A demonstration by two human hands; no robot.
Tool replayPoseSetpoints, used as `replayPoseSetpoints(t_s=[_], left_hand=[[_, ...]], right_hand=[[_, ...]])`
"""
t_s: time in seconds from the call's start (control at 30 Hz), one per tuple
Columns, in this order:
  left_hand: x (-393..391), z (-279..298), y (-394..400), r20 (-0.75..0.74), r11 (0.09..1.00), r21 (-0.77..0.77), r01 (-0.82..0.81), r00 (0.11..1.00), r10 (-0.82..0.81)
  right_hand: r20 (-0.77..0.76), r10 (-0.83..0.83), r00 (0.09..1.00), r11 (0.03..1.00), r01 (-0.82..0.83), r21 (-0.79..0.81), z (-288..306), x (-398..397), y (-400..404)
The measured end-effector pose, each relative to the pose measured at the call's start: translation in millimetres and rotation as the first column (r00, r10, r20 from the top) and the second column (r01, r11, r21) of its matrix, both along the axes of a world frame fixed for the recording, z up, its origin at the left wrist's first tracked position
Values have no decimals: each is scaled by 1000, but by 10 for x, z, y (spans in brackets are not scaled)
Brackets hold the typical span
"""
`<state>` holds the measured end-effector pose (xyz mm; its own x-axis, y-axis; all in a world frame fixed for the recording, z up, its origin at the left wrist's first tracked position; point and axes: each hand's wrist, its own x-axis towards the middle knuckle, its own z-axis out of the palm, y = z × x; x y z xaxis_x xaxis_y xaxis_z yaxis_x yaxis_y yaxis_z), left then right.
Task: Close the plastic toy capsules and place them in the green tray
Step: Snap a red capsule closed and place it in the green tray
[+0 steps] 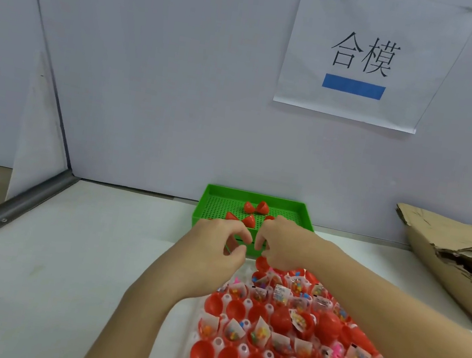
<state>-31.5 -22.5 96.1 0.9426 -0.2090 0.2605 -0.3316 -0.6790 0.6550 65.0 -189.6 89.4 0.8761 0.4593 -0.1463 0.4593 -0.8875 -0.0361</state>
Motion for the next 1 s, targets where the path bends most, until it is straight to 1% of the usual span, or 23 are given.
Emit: replayPoseSetpoints(t_s=[0.17, 0.27, 0.5, 0.73, 0.9, 1.0], left_hand=[[-3, -16, -4, 6, 1000, 5, -10, 1000, 10], [-5, -19, -3, 2, 1000, 4, -12, 1000, 12], [5, -53, -50, -2, 999, 40, -7, 1000, 7], [34, -105, -68, -10, 999, 17, -33, 999, 33], [61, -178, -110, -70, 998, 13, -57, 996, 58], [75, -223, -166, -99, 995, 11, -96, 990, 97]], right_hand=[[3, 13, 1000, 999, -13, -41, -36, -29, 16], [18, 12, 1000, 1000, -11, -23, -49, -36, 5], [32, 1, 999, 996, -4, 84, -30, 2, 6], [41, -35, 999, 978, 26, 207, 100, 18, -35], [12, -76, 997, 939, 67, 338, 256, 3, -90], [-40, -99, 994, 914, 107, 390, 352, -15, -132]])
